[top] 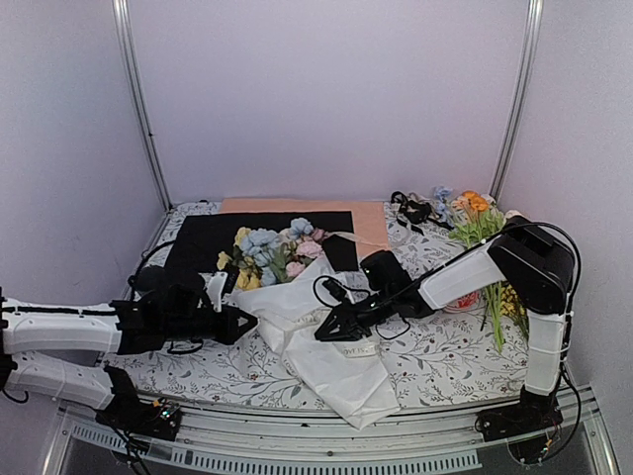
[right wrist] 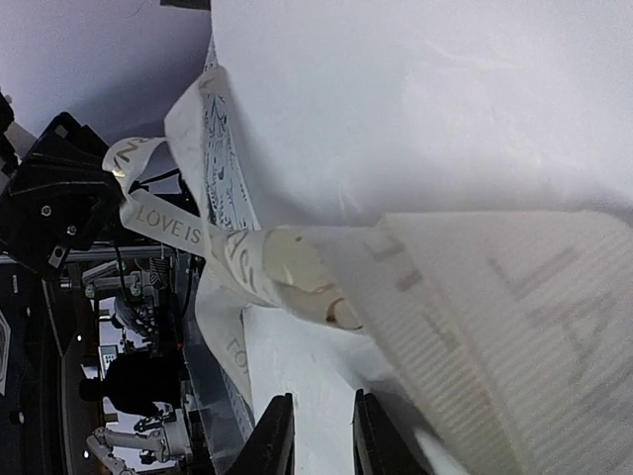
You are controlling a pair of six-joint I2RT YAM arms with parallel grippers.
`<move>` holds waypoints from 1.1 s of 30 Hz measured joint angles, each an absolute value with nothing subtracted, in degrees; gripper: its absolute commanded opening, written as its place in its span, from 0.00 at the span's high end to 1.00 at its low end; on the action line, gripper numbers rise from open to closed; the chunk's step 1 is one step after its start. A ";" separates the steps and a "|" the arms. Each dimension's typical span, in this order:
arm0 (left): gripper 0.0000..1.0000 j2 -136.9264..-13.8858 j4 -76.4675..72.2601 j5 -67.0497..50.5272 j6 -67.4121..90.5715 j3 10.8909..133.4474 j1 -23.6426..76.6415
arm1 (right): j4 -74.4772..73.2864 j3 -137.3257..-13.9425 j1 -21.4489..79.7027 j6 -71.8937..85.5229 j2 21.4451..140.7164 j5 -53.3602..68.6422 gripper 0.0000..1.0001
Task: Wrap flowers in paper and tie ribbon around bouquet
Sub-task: Cross the ribbon over the folded bouquet.
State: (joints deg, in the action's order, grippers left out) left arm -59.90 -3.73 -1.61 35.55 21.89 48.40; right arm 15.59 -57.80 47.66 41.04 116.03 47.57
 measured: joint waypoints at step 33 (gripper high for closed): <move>1.00 -86.30 -3.92 -7.05 27.16 35.70 48.86 | -29.76 -58.65 44.93 17.78 94.26 17.34 0.38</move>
